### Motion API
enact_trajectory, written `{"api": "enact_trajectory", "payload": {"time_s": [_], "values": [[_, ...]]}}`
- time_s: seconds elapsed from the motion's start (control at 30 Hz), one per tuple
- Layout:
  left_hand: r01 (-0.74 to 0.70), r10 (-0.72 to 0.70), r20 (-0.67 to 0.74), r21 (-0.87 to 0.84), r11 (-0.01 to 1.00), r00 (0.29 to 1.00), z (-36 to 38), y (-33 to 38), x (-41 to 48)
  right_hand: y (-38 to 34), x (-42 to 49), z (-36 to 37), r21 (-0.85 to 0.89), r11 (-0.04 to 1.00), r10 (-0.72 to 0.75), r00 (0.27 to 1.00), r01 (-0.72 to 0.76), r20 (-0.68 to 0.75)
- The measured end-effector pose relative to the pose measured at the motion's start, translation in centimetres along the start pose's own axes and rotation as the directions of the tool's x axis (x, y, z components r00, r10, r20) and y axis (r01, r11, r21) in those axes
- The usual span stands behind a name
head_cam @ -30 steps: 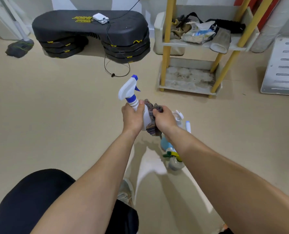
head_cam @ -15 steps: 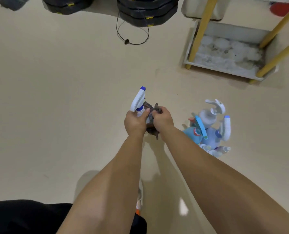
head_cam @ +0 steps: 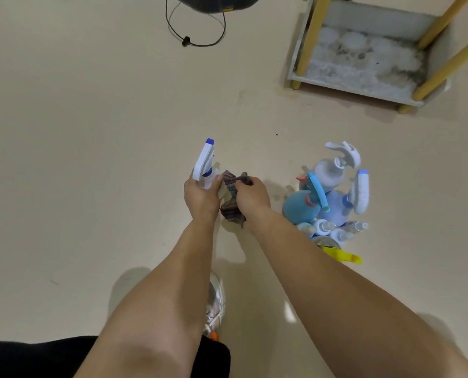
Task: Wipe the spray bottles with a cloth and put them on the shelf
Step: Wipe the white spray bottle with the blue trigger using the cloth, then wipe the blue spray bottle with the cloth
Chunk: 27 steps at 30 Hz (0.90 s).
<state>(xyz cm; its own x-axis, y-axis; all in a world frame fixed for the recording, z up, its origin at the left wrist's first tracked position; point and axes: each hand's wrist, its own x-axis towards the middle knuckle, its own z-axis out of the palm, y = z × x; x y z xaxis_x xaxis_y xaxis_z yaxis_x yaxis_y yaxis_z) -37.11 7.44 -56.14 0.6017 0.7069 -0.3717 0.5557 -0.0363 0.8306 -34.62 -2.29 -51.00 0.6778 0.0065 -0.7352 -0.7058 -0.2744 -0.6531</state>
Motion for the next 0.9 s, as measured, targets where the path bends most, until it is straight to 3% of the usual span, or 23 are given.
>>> {"api": "enact_trajectory", "payload": {"time_s": [0.2, 0.3, 0.53, 0.7, 0.9], "values": [[0.135, -0.142, 0.054, 0.106, 0.985, 0.988, -1.2, 1.0, -4.1, -1.1, -4.6, -2.5, -0.047, 0.992, -0.117, 0.992, 0.115, -0.038], [0.137, -0.153, 0.096, 0.156, 0.978, 0.984, -2.0, 1.3, -6.8, -1.3, -7.7, -4.6, -0.019, 0.984, -0.179, 0.983, 0.178, -0.047], [0.004, -0.053, 0.276, 0.174, 0.985, 0.960, -1.5, 3.7, -12.7, -1.6, -14.0, -12.7, 0.059, 0.968, -0.238, 0.965, 0.245, -0.108], [-0.188, 0.065, 0.428, 0.251, 0.950, 0.901, 1.7, 5.8, -14.7, -0.3, -14.8, -18.7, 0.145, 0.949, -0.232, 0.931, 0.281, -0.283], [-0.322, 0.068, 0.535, 0.397, 0.860, 0.842, 5.9, 6.4, -14.3, 2.3, -13.5, -23.4, 0.102, 0.972, -0.143, 0.881, 0.210, -0.451]]}}
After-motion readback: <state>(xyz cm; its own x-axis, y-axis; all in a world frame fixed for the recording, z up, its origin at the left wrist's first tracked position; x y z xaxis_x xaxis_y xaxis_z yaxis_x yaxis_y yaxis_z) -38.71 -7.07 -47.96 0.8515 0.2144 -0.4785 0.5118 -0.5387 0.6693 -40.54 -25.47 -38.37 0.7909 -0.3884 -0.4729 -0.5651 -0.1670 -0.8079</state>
